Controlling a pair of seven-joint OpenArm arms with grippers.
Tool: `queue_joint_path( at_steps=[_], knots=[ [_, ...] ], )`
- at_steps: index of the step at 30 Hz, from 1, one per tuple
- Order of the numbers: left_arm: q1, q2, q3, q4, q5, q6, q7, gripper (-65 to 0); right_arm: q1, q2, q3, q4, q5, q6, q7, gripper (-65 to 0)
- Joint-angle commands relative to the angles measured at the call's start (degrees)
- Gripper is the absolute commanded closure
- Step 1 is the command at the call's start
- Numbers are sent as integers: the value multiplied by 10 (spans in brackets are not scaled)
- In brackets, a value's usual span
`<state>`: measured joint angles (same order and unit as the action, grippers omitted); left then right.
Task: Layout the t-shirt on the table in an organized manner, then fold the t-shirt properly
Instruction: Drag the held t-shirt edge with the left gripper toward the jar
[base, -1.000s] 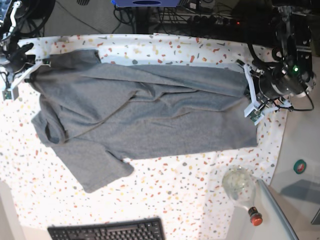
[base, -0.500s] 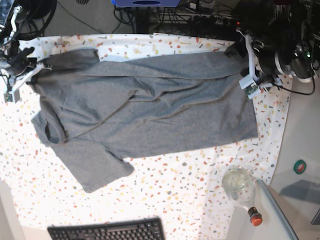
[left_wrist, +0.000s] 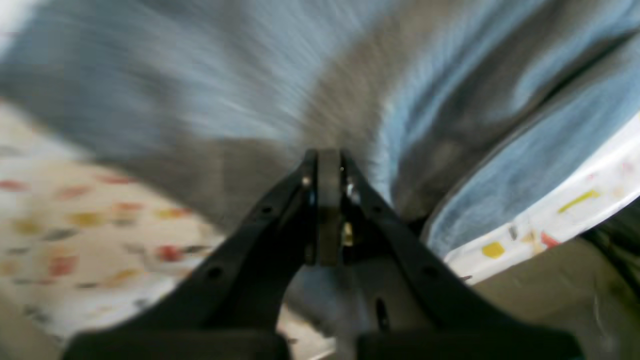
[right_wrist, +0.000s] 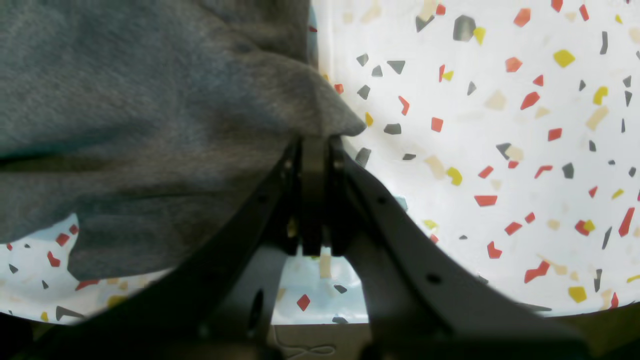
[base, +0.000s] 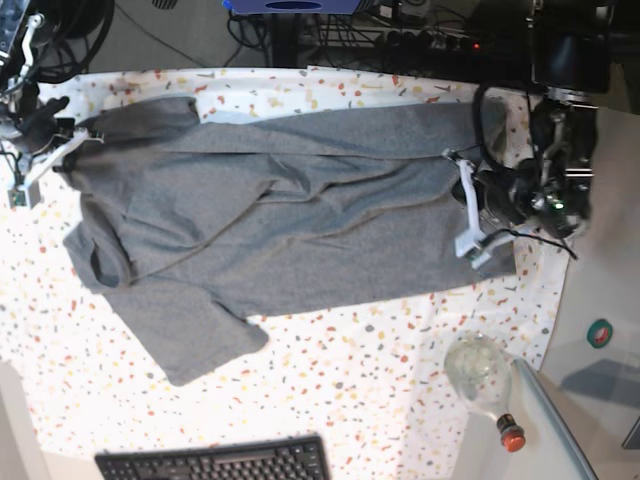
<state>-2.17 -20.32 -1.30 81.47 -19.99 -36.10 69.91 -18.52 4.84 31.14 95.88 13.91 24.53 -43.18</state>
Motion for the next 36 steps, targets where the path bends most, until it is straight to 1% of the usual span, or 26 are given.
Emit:
queue_joint_path(
  at_steps=[1,4,5,8,11,13,14,16,20,25,27,28,29,32,34,36],
  knots=[
    [-19,-9,7,-10,26,-1,-2,0,3,7,3,10,4,-1,10,0],
    [-38,1,49,-63,104,-1,-4,0,3,7,5,10,4,-1,10,0],
    [-43,6,63,-84,127,-1,-18,0,3,7,6,10,4,-1,10,0],
    [-62,23,69,-156,183,-1,-89,0,3,7,3,9,4,-1,10,0],
    [-100,47,67,-236,213,-1,-135,0,20,7,2,-19,4,-1,15,0],
    [-137,69,61,-286,221,0,-163,0,52,12,4,-61,4,-1,12,0],
    [-155,81,61,-310,221,0,-178,0,61,21,3,-77,4,-1,12,0],
    [-196,98,61,-360,221,4,-205,0,78,28,2,-105,4,-1,11,0],
    [-266,132,68,-461,221,55,-261,0,93,28,2,-122,4,-1,11,0],
    [-315,152,69,-561,222,88,-336,0,92,26,4,-123,6,-1,11,0],
    [-333,161,68,-578,222,109,-365,0,99,26,3,-121,8,-1,15,0],
    [-336,171,68,-576,221,119,-370,0,100,26,3,-118,7,-1,15,0],
    [-336,173,63,-573,219,125,-368,0,100,27,5,-116,5,-1,12,0],
    [-339,173,60,-554,216,126,-364,0,100,26,3,-104,6,-1,11,0],
    [-322,173,59,-511,216,126,-337,0,96,27,5,-104,6,-1,11,0],
    [-296,173,59,-433,215,126,-300,0,93,28,5,-101,6,-1,11,0]
  ],
)
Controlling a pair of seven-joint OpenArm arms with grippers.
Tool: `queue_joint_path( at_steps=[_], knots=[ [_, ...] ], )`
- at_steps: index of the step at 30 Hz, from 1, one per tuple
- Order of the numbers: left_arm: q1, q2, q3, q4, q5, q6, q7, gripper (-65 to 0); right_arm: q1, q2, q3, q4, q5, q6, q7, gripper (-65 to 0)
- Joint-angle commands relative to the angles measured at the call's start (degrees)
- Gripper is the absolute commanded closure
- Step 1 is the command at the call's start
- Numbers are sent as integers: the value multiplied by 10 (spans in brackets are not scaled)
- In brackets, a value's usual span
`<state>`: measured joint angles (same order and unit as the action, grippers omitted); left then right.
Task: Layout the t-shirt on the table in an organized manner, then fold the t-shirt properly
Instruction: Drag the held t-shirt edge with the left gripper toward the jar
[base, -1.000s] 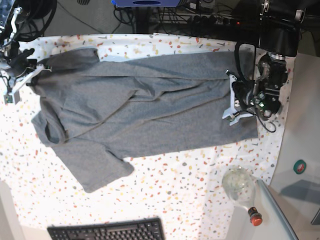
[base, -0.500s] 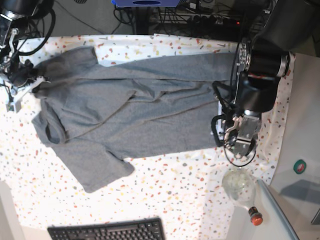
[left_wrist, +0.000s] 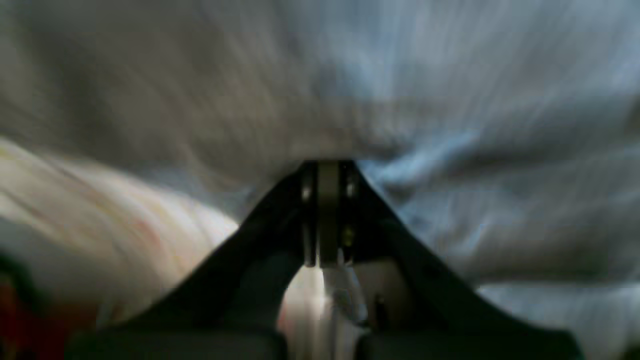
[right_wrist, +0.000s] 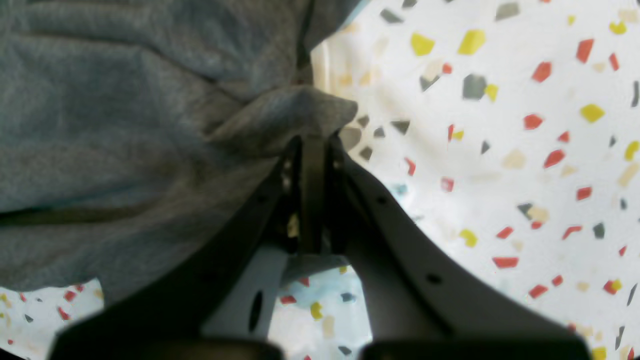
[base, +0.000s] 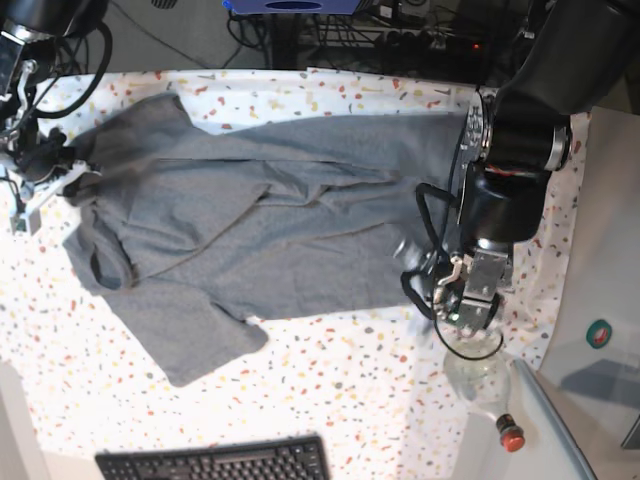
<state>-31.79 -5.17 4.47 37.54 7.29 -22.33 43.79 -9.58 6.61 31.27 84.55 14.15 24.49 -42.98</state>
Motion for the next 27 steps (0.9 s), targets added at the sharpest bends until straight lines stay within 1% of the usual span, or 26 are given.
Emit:
queue_joint_path(
  at_steps=[1,2,4,6,7,9,10,15,19,21,22,24,27],
  knots=[
    [17,19,1,48,-58,-12,-18,0,4,10,5,15,4,0,9,0],
    [36,18,1,101,-65,-12,5,0,4,9,5,17,3,0,9,0],
    [80,-5,1,217,-87,-12,36,0,3,9,5,20,3,0,9,0],
    [114,-18,1,313,-108,-12,63,0,3,9,3,20,3,0,11,0],
    [130,-23,1,353,-115,-12,85,0,2,9,4,20,3,0,11,0],
    [146,-39,-3,399,-127,-12,123,0,7,8,3,23,3,0,9,0],
    [153,-39,-13,419,-130,-12,130,0,6,8,2,26,6,0,9,0],
    [208,-42,-86,513,-137,-12,138,0,3,8,2,37,4,0,9,0],
    [225,-42,-95,515,-138,-12,139,0,3,8,2,34,4,0,9,0],
    [222,-35,-95,489,-138,-12,137,0,2,8,2,35,4,0,9,0],
    [218,-23,-97,473,-138,-12,129,0,2,8,2,35,4,0,9,0],
    [205,-6,-99,438,-134,-12,78,0,2,8,2,35,4,0,9,0],
    [176,-1,-96,345,-134,-11,10,0,2,8,2,35,4,0,9,0]
  ],
)
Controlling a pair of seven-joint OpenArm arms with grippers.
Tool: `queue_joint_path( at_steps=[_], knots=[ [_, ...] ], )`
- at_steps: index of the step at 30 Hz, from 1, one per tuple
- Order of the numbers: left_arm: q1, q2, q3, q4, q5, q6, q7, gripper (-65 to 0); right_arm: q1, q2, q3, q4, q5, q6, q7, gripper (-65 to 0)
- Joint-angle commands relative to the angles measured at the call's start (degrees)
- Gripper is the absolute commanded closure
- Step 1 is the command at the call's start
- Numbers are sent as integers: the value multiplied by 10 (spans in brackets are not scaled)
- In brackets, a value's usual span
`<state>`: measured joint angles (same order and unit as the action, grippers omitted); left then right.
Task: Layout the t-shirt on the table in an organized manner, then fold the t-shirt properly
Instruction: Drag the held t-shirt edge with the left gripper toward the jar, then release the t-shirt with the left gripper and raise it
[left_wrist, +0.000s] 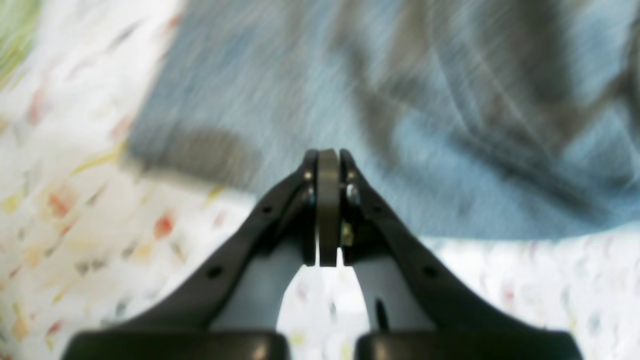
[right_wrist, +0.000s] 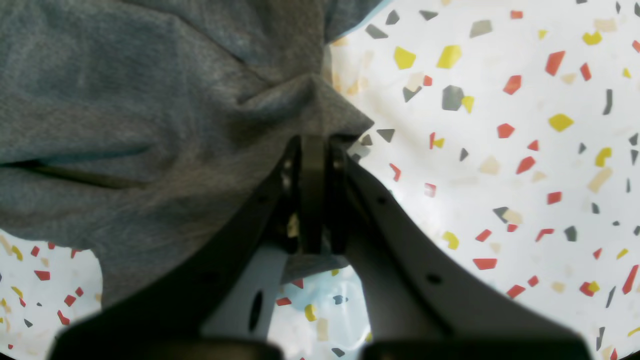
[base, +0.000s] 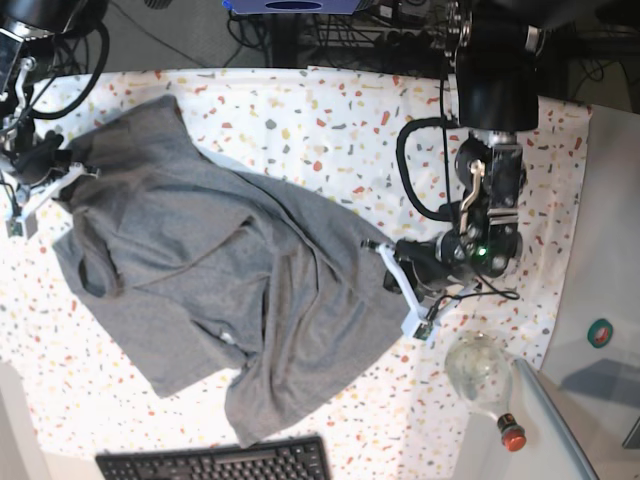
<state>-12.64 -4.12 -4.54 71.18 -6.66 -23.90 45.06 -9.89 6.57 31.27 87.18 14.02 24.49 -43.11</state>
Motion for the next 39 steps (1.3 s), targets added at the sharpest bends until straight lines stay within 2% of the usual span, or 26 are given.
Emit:
queue_joint_path(
  at_steps=[1,4,6,9,11,14,18,23,29,33,37,39],
  knots=[
    [-29,-11,-6,-23,5,5,-17,0,5,9,2,9,5,0,10,0],
    [-66,-3,-12,-118,5,6,-56,0,-1,9,2,10,5,0,10,0],
    [-74,-5,-7,-143,5,10,-77,0,-2,9,2,10,5,0,10,0],
    [-76,-7,-5,-186,22,52,-102,0,-3,9,2,9,5,0,10,0],
    [-77,-8,-5,-216,64,55,-108,0,-4,9,3,9,5,1,10,0],
    [-51,-9,-5,-211,102,55,-106,0,-7,9,3,10,5,1,13,0],
    [20,-36,-8,-130,97,55,-102,0,-10,10,3,10,5,1,14,0],
    [80,-62,-12,27,47,57,-45,0,-8,9,2,9,5,1,14,0],
    [53,-60,-6,122,38,57,46,0,-7,9,2,12,5,1,10,0],
    [26,-43,-12,172,43,57,118,0,-9,11,2,12,4,1,10,0],
    [18,-46,-25,182,43,57,124,0,-10,13,2,12,4,1,3,0],
    [22,-46,-76,196,43,57,125,0,-10,13,2,14,4,1,-22,0]
  ],
)
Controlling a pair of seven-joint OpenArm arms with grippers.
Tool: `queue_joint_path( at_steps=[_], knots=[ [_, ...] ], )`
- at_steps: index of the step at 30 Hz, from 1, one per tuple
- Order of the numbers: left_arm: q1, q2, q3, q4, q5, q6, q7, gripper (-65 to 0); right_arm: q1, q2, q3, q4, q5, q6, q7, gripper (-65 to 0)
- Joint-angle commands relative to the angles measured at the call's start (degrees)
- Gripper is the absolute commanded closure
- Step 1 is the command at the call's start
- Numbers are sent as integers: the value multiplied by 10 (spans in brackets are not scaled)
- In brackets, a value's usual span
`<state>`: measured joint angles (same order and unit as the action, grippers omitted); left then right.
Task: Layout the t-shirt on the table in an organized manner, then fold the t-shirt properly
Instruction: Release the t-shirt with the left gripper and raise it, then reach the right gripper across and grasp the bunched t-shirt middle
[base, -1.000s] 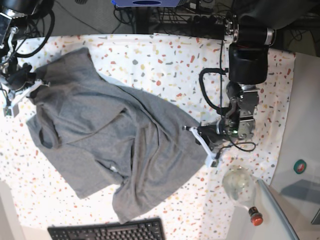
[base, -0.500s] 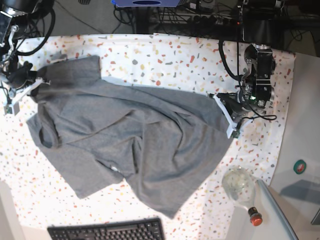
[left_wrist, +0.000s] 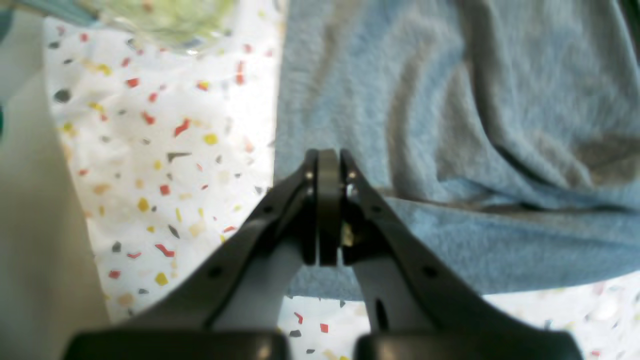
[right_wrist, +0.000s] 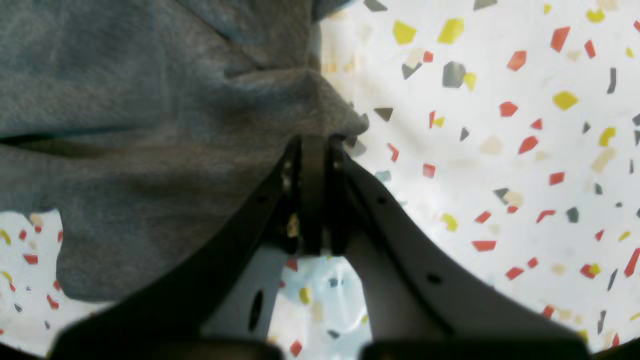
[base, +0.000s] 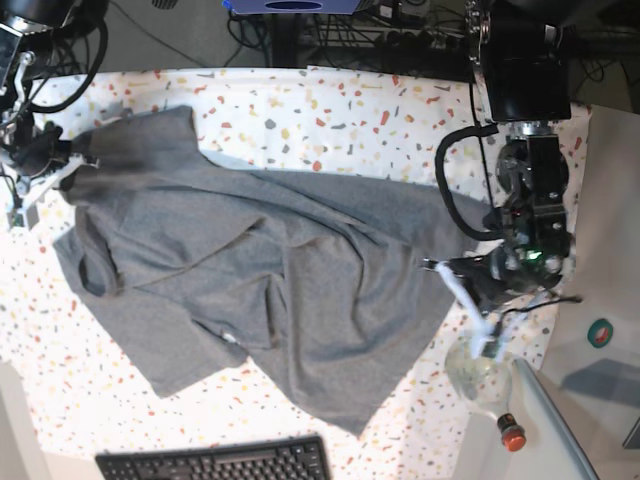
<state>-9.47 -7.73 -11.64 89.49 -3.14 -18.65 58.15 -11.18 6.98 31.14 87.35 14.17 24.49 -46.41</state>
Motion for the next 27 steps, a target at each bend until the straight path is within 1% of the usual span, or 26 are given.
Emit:
queue_joint_path(
  at_steps=[1,3,4,5,7,8,10,12,14,15,17,19,20,22,23,24,25,26,27],
  knots=[
    [-8,-10,-42,23,4,3,-5,0,2,9,3,21,2,1,0,0],
    [15,-10,-115,44,3,1,-1,0,-18,9,2,54,2,2,-3,0],
    [27,-11,-155,55,3,-4,-1,0,-34,9,1,82,2,2,9,-68],
    [40,-17,-187,63,3,-17,-2,0,-47,8,1,112,2,2,27,-132],
    [76,-34,-248,77,3,-69,-3,0,-81,6,1,170,2,2,73,-246],
    [92,-38,-274,80,3,-92,-4,0,-91,6,-5,192,2,3,88,-270],
    [126,-48,-324,84,3,-139,-4,0,-105,14,-67,227,2,9,103,-264],
    [158,-50,-370,84,3,-168,-6,0,-104,42,-142,246,2,19,103,-252],
    [184,-48,-416,80,2,-203,-7,0,-78,51,-239,247,2,20,103,-222],
    [195,-46,-437,75,-4,-213,-7,0,-59,51,-278,244,2,20,103,-207],
    [223,-45,-475,52,-39,-213,-19,0,-19,45,-354,229,1,17,102,-185],
    [257,-45,-486,27,-63,-213,-62,0,26,33,-444,204,1,-1,101,-180],
    [275,-45,-485,22,-64,-213,-86,0,47,29,-484,188,1,-16,101,-182],
    [305,-45,-485,21,-63,-213,-129,0,97,25,-582,144,1,-57,101,-186],
    [318,-45,-485,21,-66,-213,-144,0,126,25,-634,115,1,-79,102,-198],
    [328,-45,-486,21,-67,-213,-151,0,151,22,-676,90,2,-105,103,-209],
    [335,-45,-490,21,-68,-213,-152,0,177,11,-719,59,2,-140,103,-222],
    [340,-45,-492,21,-68,-213,-152,0,198,-2,-748,31,2,-165,104,-236],
    [341,-46,-492,21,-68,-213,-152,0,213,-12,-765,3,4,-181,104,-249]
  ],
)
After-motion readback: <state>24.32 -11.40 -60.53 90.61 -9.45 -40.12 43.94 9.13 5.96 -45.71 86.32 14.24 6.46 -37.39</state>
